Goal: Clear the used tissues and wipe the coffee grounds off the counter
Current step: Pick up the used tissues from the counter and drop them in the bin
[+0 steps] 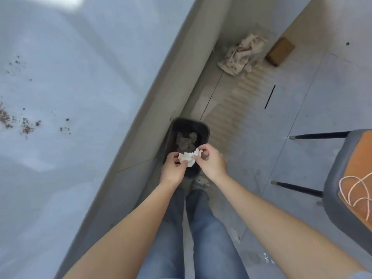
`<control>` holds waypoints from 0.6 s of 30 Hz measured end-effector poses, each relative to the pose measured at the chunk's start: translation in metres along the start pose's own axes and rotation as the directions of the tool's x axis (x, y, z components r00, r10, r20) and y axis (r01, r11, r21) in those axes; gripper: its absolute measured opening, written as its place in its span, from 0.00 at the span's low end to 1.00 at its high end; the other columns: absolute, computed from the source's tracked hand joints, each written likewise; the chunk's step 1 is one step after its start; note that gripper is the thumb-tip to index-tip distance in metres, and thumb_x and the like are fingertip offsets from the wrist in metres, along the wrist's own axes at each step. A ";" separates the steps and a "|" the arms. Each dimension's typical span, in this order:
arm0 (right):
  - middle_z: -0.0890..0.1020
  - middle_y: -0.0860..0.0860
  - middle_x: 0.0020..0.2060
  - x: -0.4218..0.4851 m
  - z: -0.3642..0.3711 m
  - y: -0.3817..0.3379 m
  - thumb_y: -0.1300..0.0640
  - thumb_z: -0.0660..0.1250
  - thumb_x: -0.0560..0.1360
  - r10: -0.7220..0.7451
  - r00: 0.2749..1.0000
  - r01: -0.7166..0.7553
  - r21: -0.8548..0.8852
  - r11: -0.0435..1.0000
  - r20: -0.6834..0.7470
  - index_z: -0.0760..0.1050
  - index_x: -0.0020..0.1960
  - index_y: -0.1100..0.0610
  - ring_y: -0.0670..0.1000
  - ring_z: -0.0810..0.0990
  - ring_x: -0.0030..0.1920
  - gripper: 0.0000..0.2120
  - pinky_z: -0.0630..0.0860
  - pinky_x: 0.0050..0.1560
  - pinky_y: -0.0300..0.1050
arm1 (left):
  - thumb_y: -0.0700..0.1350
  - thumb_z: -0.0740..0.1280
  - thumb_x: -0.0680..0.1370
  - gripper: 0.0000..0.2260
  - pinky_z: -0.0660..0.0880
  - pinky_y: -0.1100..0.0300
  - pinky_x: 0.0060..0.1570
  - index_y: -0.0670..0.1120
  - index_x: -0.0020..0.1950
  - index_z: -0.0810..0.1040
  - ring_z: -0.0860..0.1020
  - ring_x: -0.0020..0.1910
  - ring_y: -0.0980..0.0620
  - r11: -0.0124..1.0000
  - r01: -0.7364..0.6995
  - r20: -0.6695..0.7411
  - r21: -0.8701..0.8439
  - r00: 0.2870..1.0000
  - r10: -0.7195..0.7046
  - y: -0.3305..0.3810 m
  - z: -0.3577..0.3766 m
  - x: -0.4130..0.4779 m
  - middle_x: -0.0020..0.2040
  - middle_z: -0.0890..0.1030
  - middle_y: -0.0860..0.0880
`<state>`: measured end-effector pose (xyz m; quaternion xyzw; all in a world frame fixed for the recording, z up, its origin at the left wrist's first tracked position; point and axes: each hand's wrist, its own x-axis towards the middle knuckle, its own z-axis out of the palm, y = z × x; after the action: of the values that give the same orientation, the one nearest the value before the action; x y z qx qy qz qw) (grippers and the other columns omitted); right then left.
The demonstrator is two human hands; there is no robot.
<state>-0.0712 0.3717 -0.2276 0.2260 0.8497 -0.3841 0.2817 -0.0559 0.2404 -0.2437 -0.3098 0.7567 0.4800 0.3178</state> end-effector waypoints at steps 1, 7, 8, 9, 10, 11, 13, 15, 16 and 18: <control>0.81 0.43 0.43 0.003 0.004 0.002 0.51 0.68 0.72 0.021 0.999 -0.020 -0.015 1.000 0.040 0.74 0.57 0.46 0.50 0.78 0.48 0.14 0.70 0.59 0.54 | 0.48 0.66 0.75 0.25 0.69 0.55 0.58 0.47 0.70 0.65 0.73 0.63 0.47 0.999 0.025 0.032 0.039 0.999 -0.026 -0.001 0.001 0.004 0.67 0.73 0.47; 0.76 0.50 0.64 0.009 0.016 0.001 0.52 0.64 0.75 0.045 0.995 -0.041 -0.052 0.998 0.090 0.65 0.69 0.48 0.55 0.75 0.61 0.23 0.71 0.62 0.56 | 0.50 0.62 0.78 0.32 0.54 0.54 0.73 0.47 0.77 0.48 0.55 0.76 0.49 0.988 -0.017 0.111 0.151 0.994 0.000 0.007 -0.004 0.003 0.78 0.54 0.48; 0.75 0.50 0.65 0.007 0.016 0.000 0.53 0.64 0.76 0.024 0.997 -0.022 -0.034 0.999 0.069 0.66 0.69 0.48 0.55 0.74 0.62 0.22 0.71 0.63 0.57 | 0.49 0.62 0.78 0.32 0.53 0.56 0.72 0.48 0.77 0.48 0.54 0.76 0.50 0.987 -0.062 0.110 0.150 0.993 0.046 0.008 -0.004 -0.001 0.78 0.54 0.48; 0.74 0.51 0.66 0.006 0.016 -0.002 0.54 0.63 0.76 -0.002 0.999 0.003 -0.016 1.000 0.047 0.66 0.69 0.50 0.55 0.73 0.64 0.22 0.70 0.63 0.57 | 0.49 0.61 0.78 0.32 0.52 0.58 0.71 0.48 0.77 0.48 0.53 0.76 0.51 0.979 -0.121 0.103 0.165 0.989 0.105 0.011 -0.004 -0.004 0.78 0.54 0.48; 0.73 0.52 0.67 0.005 0.014 -0.004 0.55 0.63 0.76 -0.031 0.999 0.031 0.001 1.000 0.026 0.66 0.69 0.51 0.55 0.72 0.65 0.22 0.70 0.65 0.57 | 0.49 0.61 0.79 0.31 0.51 0.58 0.72 0.48 0.77 0.49 0.52 0.76 0.52 0.963 -0.184 0.093 0.195 0.981 0.169 0.014 -0.005 -0.007 0.78 0.53 0.48; 0.71 0.53 0.69 0.003 0.011 -0.007 0.55 0.62 0.77 -0.061 0.998 0.060 0.011 0.998 0.006 0.65 0.70 0.52 0.55 0.69 0.68 0.22 0.68 0.66 0.57 | 0.49 0.61 0.79 0.31 0.50 0.57 0.73 0.48 0.77 0.49 0.51 0.77 0.52 0.942 -0.244 0.084 0.231 0.970 0.230 0.019 -0.008 -0.011 0.78 0.52 0.48; 0.65 0.53 0.73 -0.002 0.002 -0.016 0.54 0.61 0.78 -0.110 0.993 0.110 -0.002 0.994 -0.034 0.63 0.72 0.54 0.55 0.62 0.72 0.23 0.62 0.71 0.55 | 0.49 0.60 0.79 0.31 0.49 0.53 0.75 0.48 0.77 0.48 0.48 0.77 0.51 0.885 -0.355 0.086 0.302 0.934 0.346 0.030 -0.016 -0.019 0.79 0.50 0.47; 0.58 0.52 0.76 -0.007 -0.009 -0.026 0.53 0.59 0.79 -0.148 0.986 0.144 -0.058 0.988 -0.070 0.59 0.74 0.53 0.55 0.55 0.75 0.25 0.56 0.73 0.55 | 0.50 0.60 0.79 0.30 0.48 0.52 0.75 0.48 0.77 0.48 0.47 0.77 0.51 0.824 -0.443 0.108 0.353 0.894 0.435 0.042 -0.026 -0.029 0.79 0.49 0.47; 0.55 0.52 0.77 -0.010 -0.016 -0.031 0.51 0.58 0.79 -0.174 0.981 0.165 -0.096 0.982 -0.086 0.57 0.75 0.52 0.54 0.52 0.76 0.25 0.53 0.74 0.55 | 0.51 0.59 0.80 0.30 0.48 0.52 0.75 0.48 0.77 0.48 0.46 0.77 0.51 0.797 -0.476 0.116 0.372 0.876 0.468 0.048 -0.031 -0.035 0.79 0.49 0.47; 0.49 0.50 0.78 -0.017 -0.029 -0.043 0.49 0.56 0.80 -0.250 0.962 0.230 -0.172 0.958 -0.106 0.53 0.76 0.50 0.53 0.46 0.77 0.27 0.46 0.75 0.56 | 0.53 0.57 0.80 0.29 0.47 0.53 0.75 0.49 0.77 0.48 0.46 0.77 0.51 0.741 -0.531 0.125 0.411 0.838 0.532 0.062 -0.040 -0.051 0.79 0.49 0.48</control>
<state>-0.0935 0.3655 -0.1776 0.1219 0.9148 -0.3320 0.1952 -0.0797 0.2337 -0.1578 -0.0036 0.9001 0.3714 0.2278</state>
